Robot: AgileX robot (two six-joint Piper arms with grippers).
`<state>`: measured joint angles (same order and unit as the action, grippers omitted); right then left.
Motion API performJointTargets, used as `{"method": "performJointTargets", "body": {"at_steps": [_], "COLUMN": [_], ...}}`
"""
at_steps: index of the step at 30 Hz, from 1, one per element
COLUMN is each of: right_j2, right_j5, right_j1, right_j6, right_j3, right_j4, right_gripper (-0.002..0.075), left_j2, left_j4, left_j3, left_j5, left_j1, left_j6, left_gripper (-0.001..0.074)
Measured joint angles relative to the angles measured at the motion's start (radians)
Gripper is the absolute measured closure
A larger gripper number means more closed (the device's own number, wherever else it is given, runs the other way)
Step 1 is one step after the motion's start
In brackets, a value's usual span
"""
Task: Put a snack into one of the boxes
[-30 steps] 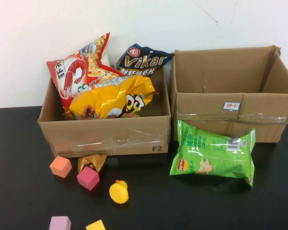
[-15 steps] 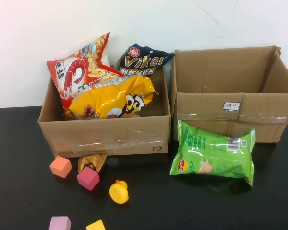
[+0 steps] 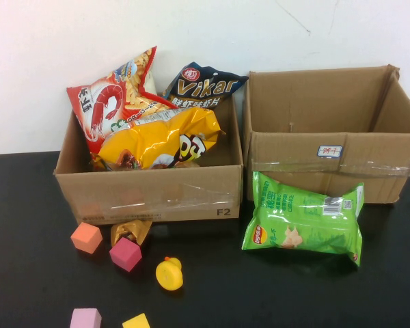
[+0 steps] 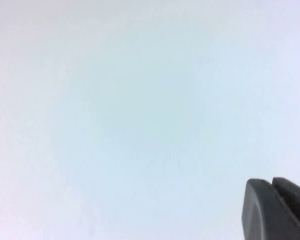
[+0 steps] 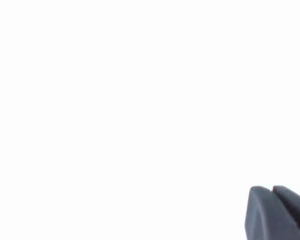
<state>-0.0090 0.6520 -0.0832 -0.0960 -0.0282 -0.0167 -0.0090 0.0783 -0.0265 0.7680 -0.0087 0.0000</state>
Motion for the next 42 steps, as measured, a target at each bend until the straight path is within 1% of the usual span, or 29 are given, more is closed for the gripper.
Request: {"method": "performJointTargets", "body": {"at_steps": [4,9,13,14,16,18,22,25,27,31,35,39,41,42], "right_j2": [0.0,-0.005,-0.006,-0.006,-0.006,0.005,0.109,0.227,0.316,0.534,0.74,0.961,1.05,1.095], "right_j5": [0.032,-0.028,-0.232,-0.406,-0.58,-0.699,-0.874,-0.994,-1.045,-1.098,-1.092,-0.997,-0.922,-0.886], "right_j1": [0.0,0.0,0.0,0.0,0.0,0.0,0.0,0.0,0.0,0.0,0.0,0.007,0.033,0.052], "right_j6": [-0.029,-0.03,0.001,0.035,0.067,0.088,0.103,0.105,0.11,0.138,0.246,0.407,0.511,0.563], "right_j3": [0.0,0.0,0.06,0.133,0.205,0.275,0.375,0.433,0.464,0.501,0.51,0.51,0.514,0.522], "right_j4": [-0.015,-0.025,-0.025,-0.025,-0.025,-0.025,-0.025,-0.046,-0.053,-0.087,-0.19,-0.369,-0.441,-0.469], "right_gripper": [0.0726,0.0726,0.0726,0.0726,0.0726,0.0726,0.0726,0.0726,0.0726,0.0726,0.0726,0.0726,0.0715,0.0699], "left_j2": [0.0,0.0,0.0,-0.002,-0.002,-0.004,0.001,0.048,0.092,0.207,0.322,0.433,0.475,0.497], "left_j4": [0.021,0.029,0.012,-0.024,-0.05,-0.057,-0.062,-0.066,-0.068,-0.07,-0.114,-0.187,-0.203,-0.205], "left_j3": [0.0,0.0,0.0,0.0,0.01,0.061,0.243,0.354,0.403,0.427,0.427,0.427,0.427,0.427], "left_j5": [0.065,0.111,0.086,0.042,-0.048,-0.205,-0.629,-0.821,-0.893,-1.016,-1.126,-1.175,-1.187,-1.192], "left_j1": [0.0,0.0,0.0,0.0,0.0,0.0,0.0,0.0,0.0,0.0,0.0,0.0,0.0,0.0], "left_j6": [0.0,-0.007,-0.014,-0.032,-0.052,-0.059,-0.067,-0.073,-0.076,-0.078,-0.084,-0.108,-0.112,-0.112], "left_gripper": [0.0736,0.0736,0.0736,0.0736,0.0736,0.0736,0.0736,0.0736,0.0736,0.0736,0.0736,0.0736,0.0736,0.0736]}}
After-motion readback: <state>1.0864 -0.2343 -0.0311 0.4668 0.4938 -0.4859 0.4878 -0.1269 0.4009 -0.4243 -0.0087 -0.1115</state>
